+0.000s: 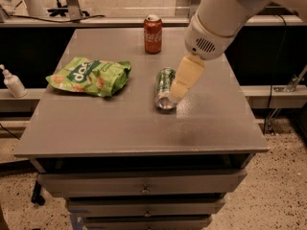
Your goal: Place green can upright
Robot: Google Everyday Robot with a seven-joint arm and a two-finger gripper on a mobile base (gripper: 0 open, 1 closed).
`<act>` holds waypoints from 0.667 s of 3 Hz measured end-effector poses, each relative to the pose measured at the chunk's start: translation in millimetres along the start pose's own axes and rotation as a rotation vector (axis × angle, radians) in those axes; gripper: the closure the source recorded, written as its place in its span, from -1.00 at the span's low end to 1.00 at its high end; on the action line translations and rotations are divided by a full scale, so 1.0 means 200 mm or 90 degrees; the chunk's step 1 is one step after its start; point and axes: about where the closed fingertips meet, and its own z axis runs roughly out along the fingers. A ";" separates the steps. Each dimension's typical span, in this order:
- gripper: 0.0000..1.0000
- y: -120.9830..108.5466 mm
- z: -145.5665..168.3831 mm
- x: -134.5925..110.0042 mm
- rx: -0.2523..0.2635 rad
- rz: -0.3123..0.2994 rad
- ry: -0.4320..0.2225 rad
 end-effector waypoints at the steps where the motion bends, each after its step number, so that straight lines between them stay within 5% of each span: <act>1: -1.00 0.01 0.10 -0.09 -0.017 0.095 0.004; 2: -1.00 0.01 0.10 -0.09 -0.017 0.154 0.005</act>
Offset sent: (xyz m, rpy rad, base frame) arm 0.0089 0.0191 -0.0117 0.0414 0.0556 -0.1105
